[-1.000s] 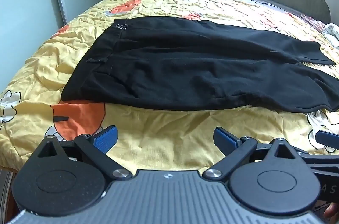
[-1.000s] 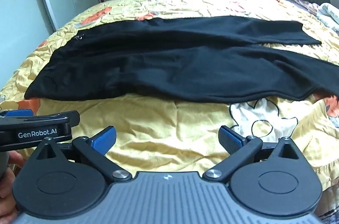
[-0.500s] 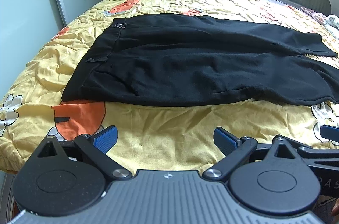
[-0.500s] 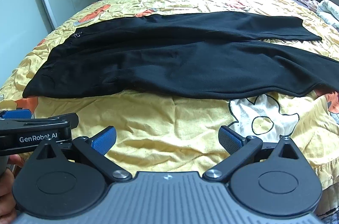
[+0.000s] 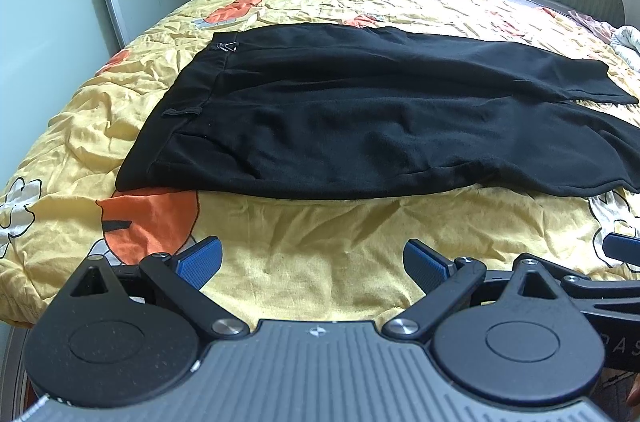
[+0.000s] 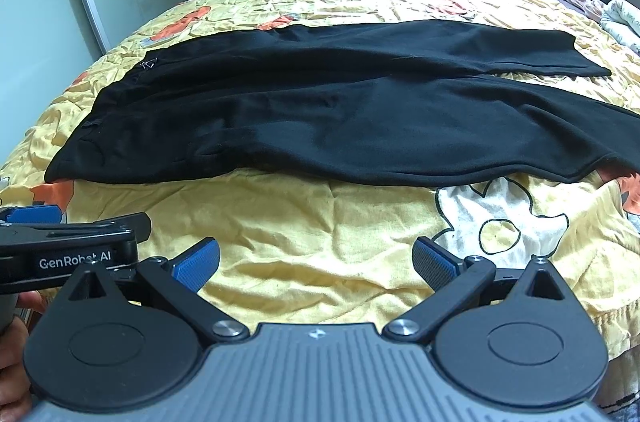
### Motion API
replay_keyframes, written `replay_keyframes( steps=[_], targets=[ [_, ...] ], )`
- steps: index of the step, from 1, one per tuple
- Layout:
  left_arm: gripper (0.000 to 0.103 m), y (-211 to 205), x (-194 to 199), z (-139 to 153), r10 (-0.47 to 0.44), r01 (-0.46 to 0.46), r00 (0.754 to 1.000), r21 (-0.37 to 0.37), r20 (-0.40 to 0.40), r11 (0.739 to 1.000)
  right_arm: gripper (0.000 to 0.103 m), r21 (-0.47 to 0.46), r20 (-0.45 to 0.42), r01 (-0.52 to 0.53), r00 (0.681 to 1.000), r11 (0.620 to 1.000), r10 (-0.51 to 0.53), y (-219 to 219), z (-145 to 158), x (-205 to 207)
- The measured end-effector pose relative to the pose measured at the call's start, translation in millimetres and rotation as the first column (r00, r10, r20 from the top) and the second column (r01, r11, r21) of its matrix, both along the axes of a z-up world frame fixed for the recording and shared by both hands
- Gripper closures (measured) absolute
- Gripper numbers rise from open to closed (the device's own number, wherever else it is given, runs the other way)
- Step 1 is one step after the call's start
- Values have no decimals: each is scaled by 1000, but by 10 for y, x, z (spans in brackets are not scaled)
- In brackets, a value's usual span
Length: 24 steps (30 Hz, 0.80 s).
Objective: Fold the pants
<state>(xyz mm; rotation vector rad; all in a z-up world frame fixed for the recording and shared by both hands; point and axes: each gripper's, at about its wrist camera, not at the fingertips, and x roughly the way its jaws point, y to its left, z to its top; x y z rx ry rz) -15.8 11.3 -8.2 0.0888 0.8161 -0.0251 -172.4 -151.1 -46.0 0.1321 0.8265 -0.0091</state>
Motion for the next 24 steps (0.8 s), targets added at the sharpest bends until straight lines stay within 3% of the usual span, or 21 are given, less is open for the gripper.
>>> replay_keyframes(
  steps=[24],
  targets=[
    [5, 11, 20, 15, 7, -7, 1000, 8, 2, 1000, 0, 14, -4, -8, 1000, 1000, 8, -37, -14, 14]
  ],
)
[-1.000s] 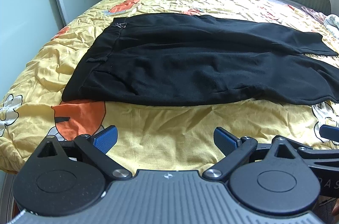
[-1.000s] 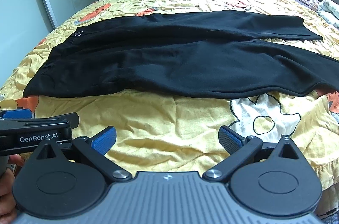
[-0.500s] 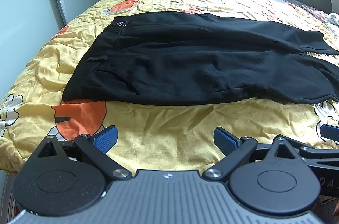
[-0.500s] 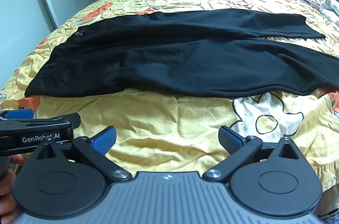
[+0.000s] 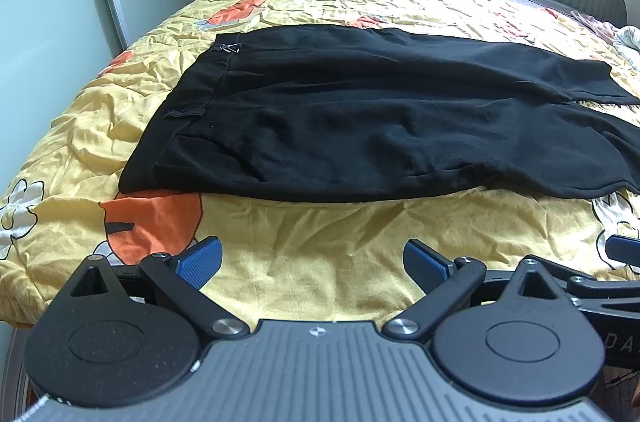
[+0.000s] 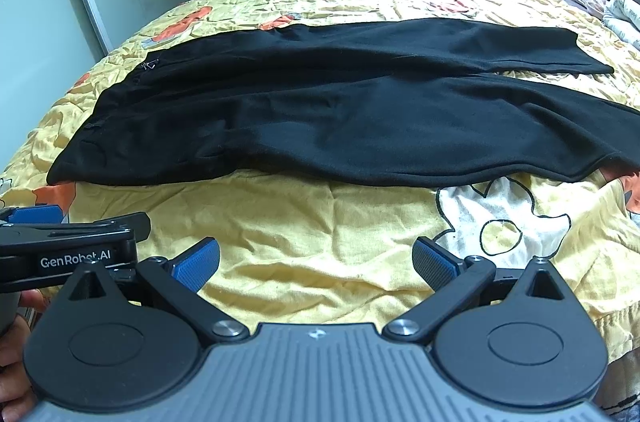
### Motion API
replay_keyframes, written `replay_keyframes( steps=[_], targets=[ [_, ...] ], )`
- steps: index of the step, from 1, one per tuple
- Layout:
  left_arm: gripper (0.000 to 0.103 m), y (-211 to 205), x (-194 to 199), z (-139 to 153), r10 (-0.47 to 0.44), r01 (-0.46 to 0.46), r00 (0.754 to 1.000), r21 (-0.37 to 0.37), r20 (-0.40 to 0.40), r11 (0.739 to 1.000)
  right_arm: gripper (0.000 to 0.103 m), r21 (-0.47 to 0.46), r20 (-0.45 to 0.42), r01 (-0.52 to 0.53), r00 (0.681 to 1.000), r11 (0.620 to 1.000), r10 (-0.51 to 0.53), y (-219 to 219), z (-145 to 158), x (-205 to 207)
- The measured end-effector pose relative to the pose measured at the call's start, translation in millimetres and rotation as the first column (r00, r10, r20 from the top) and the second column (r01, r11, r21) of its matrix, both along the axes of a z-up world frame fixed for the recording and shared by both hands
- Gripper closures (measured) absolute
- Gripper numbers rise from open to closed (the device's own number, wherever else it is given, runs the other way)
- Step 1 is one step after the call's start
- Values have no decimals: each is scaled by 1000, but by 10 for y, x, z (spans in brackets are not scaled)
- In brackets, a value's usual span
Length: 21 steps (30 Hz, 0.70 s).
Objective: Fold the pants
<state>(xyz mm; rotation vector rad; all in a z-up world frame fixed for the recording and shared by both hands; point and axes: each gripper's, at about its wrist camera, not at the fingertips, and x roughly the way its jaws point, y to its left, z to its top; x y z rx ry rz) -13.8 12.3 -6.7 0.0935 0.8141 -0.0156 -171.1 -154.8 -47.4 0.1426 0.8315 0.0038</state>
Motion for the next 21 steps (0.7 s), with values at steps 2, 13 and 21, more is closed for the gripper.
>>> replay_keyframes(
  steps=[2, 13, 21],
  targets=[
    [5, 2, -6, -12, 1, -1, 1000, 4, 1, 1000, 0, 2, 0, 0, 1000, 1000, 0, 0, -4, -4],
    [5, 26, -9, -56, 14, -14, 1000, 10, -9, 1000, 0, 7, -7, -14, 1000, 1000, 14, 15, -34, -7],
    [4, 27, 35, -56, 17, -17, 1000, 35, -3, 999, 0, 19, -12, -28, 1000, 999, 29, 15, -59, 7]
  ],
)
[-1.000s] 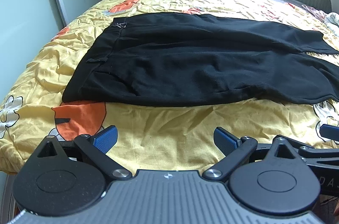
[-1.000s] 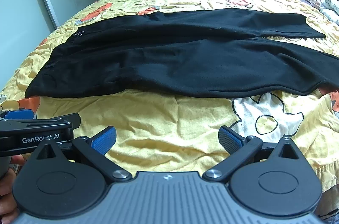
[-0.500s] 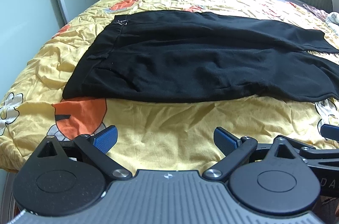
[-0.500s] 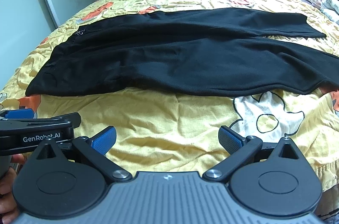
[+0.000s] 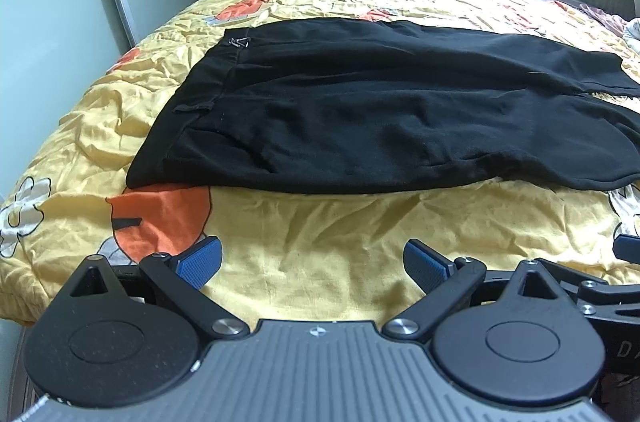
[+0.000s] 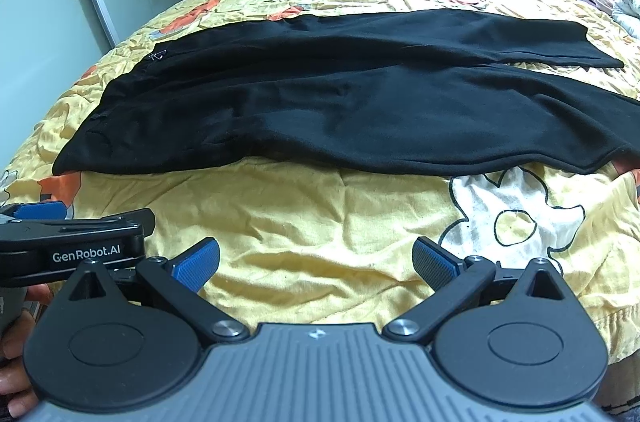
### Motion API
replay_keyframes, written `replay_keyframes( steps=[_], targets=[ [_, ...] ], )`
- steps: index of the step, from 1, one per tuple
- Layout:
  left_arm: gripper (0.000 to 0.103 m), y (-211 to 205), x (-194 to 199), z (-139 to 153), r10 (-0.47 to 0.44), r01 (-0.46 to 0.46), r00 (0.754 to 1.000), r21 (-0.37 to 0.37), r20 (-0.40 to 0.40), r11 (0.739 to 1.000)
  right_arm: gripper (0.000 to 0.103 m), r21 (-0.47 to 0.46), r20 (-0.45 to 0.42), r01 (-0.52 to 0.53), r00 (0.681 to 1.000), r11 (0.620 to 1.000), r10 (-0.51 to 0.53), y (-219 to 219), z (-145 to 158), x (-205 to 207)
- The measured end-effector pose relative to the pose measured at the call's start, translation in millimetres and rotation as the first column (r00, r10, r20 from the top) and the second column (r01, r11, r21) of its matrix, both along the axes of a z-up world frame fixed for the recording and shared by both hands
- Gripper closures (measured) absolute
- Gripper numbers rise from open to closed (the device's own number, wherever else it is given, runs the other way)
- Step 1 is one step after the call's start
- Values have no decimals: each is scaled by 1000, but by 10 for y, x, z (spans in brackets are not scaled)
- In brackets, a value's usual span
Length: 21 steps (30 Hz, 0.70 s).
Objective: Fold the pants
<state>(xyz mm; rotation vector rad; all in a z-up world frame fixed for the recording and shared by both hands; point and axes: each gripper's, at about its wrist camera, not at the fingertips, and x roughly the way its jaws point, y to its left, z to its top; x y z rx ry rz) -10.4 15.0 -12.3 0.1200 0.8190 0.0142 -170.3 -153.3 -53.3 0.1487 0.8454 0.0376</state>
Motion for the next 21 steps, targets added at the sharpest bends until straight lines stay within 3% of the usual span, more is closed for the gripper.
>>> replay_keyframes(
  steps=[8, 13, 16, 18, 21],
  targets=[
    [4, 15, 122, 21, -4, 4, 1000, 18, 10, 1000, 0, -22, 37, -33, 999, 999, 34, -15, 68, 136],
    [4, 42, 227, 54, -15, 14, 999, 30, 39, 999, 0, -51, 107, -119, 986, 992, 124, 13, 159, 274],
    [4, 130, 306, 107, -5, 4, 996, 19, 84, 1000, 0, -99, 225, -216, 946, 971, 234, 35, 293, 374],
    [4, 190, 395, 149, 20, -22, 994, 17, 105, 1000, 0, -163, 309, -276, 898, 947, 315, 73, 425, 504],
    [4, 305, 575, 200, 61, -62, 991, 3, 115, 998, 0, -228, 317, -340, 860, 913, 399, 141, 569, 880]
  ],
)
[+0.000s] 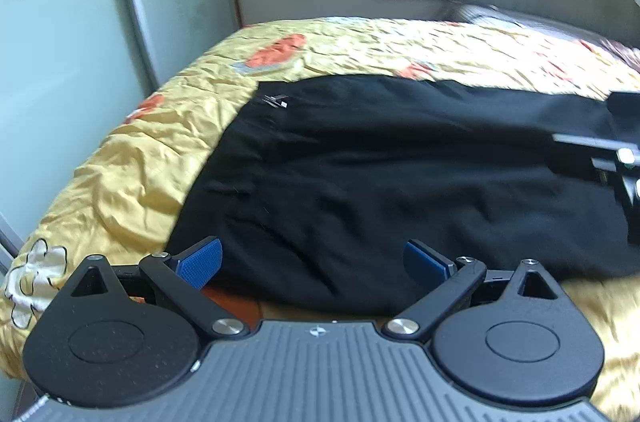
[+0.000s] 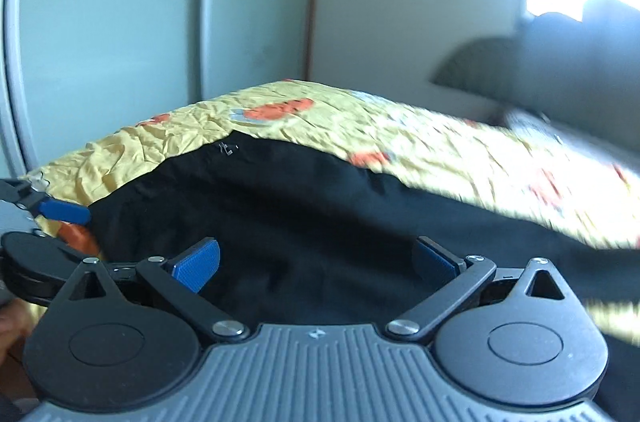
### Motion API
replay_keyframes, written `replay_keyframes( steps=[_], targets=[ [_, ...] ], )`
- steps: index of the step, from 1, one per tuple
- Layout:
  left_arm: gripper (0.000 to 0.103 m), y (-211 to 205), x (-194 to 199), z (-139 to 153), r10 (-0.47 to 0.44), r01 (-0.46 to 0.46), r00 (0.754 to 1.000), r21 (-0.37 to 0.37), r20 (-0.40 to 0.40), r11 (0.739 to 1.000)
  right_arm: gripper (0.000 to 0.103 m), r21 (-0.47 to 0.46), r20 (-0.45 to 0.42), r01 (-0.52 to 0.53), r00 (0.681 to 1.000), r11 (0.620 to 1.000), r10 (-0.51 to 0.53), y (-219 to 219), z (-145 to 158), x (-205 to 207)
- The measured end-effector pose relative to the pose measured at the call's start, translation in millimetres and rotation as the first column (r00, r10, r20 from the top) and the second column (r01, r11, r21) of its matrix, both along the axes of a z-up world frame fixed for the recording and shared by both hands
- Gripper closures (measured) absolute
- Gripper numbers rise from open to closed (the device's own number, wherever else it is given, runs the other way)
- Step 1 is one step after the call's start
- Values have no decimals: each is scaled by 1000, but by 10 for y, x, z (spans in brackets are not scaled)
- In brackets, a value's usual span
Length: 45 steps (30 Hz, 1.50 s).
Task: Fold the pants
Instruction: 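Grasp the waistband of the black pants with both tools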
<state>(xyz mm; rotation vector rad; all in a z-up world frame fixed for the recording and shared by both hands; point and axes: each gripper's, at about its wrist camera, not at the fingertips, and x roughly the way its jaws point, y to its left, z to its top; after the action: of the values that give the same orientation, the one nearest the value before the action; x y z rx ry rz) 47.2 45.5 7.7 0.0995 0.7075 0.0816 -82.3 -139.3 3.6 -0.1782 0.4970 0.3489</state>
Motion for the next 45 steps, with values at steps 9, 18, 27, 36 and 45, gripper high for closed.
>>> replay_keyframes(
  steps=[9, 18, 27, 36, 45],
  targets=[
    [5, 352, 476, 80, 86, -88, 996, -83, -18, 993, 0, 27, -90, -251, 963, 968, 253, 138, 21, 1525],
    [5, 481, 936, 103, 96, -101, 994, -113, -51, 988, 37, 55, -294, -359, 886, 932, 359, 314, -430, 3078],
    [5, 574, 1553, 86, 95, -110, 990, -161, -101, 981, 74, 116, -390, -479, 784, 870, 484, 255, -647, 3520],
    [9, 1014, 2504, 12, 72, -261, 947, -619, -313, 741, 97, -228, -146, -537, 843, 812, 517, 509, -526, 2630],
    [26, 982, 3043, -94, 9, -335, 910, -724, -414, 604, 97, -563, 45, -487, 789, 668, 613, 719, -638, 1738]
  ],
)
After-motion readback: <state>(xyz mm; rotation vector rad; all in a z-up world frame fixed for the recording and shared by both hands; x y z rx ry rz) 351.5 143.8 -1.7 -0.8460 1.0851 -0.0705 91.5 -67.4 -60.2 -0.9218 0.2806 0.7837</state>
